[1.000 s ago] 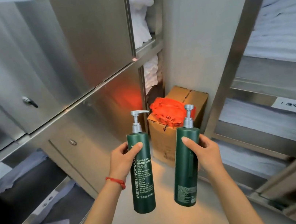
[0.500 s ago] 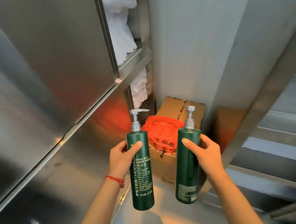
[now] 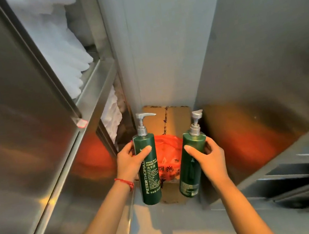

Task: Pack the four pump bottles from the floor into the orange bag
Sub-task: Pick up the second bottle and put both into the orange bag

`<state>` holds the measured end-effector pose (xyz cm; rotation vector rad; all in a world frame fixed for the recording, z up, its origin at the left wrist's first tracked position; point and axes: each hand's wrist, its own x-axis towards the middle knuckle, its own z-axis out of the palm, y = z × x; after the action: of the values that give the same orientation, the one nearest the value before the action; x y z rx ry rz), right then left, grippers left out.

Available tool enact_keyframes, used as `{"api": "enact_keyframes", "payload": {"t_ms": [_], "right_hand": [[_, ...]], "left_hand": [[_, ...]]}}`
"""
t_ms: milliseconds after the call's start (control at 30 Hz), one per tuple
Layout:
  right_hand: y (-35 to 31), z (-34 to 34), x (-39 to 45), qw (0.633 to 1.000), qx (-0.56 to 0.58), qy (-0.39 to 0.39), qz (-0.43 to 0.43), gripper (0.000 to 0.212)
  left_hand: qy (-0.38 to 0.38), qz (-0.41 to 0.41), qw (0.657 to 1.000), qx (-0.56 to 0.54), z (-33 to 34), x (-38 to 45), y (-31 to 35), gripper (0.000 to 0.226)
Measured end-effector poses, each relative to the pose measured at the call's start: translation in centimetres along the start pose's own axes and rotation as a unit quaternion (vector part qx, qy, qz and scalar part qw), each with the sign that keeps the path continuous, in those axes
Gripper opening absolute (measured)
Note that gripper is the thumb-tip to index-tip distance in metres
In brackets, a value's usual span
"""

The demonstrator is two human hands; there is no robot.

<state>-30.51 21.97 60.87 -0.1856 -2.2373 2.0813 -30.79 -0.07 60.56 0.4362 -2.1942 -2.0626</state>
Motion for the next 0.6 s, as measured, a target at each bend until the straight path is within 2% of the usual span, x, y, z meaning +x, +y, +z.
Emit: {"api": "enact_keyframes", "payload": {"t_ms": [300,433,600], "right_hand": [[3.6,1.6,8.4,0.999,-0.026,-0.020,0.021,0.050],[5.6,2.5,11.9,0.998,-0.041,-0.029,0.032,0.057],[8.4,4.0,14.7,0.996,-0.070,-0.046,0.042,0.060]], "left_hand": [[0.004,-0.018,0.999,0.045,2.1,8.8,-3.7,0.046],[0.023,-0.029,0.998,0.041,3.5,11.7,-4.9,0.049],[0.013,-0.050,0.998,0.042,4.6,15.3,-7.5,0.053]]}}
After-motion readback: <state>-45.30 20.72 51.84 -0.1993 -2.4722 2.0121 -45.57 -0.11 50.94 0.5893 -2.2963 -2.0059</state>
